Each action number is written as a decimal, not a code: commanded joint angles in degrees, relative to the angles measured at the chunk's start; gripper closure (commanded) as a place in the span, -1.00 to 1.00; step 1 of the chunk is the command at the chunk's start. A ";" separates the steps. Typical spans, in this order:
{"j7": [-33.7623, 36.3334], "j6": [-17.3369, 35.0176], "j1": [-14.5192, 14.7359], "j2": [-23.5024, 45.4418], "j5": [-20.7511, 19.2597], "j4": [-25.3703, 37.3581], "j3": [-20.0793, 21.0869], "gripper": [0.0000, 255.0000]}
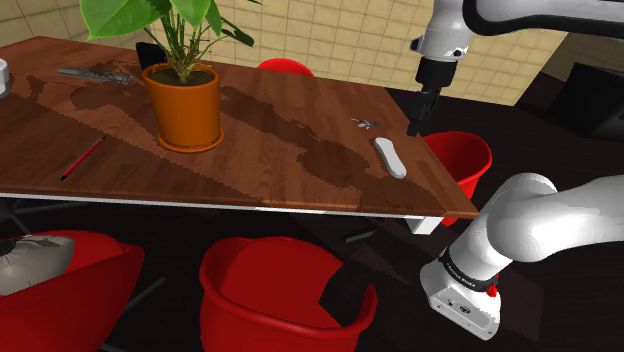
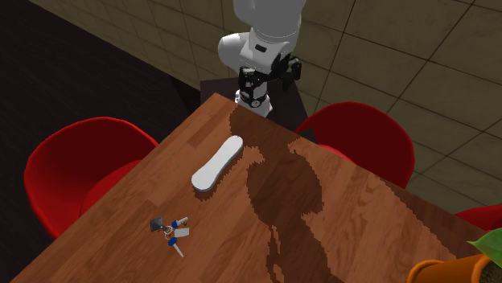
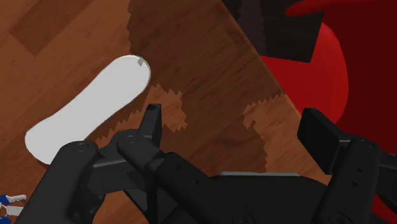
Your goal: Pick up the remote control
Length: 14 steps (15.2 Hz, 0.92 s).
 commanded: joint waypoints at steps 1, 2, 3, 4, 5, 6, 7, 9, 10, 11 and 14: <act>0.00 0.00 0.00 0.00 0.00 0.00 0.00 -1.00; 1.41 2.17 -0.96 0.72 -0.21 -0.98 -0.22 -1.00; 2.80 4.34 -1.92 1.48 -0.42 -1.92 -0.44 -1.00; 4.20 6.51 -2.89 2.29 -0.65 -2.80 -0.68 -1.00; 5.58 8.68 -3.87 3.15 -0.87 -3.64 -0.92 -1.00; 6.97 10.85 -4.83 4.06 -1.12 -4.43 -1.19 -1.00; 8.36 13.02 -5.80 5.00 -1.37 -5.17 -1.48 -1.00; 11.11 17.35 -7.75 7.02 -1.87 -6.51 -2.06 -1.00; 12.50 19.51 -8.71 8.08 -2.14 -7.12 -2.38 -1.00; 13.87 21.67 -9.68 9.18 -2.41 -7.68 -2.71 -1.00; 17.98 28.10 -12.60 12.69 -3.23 -9.12 -3.76 -1.00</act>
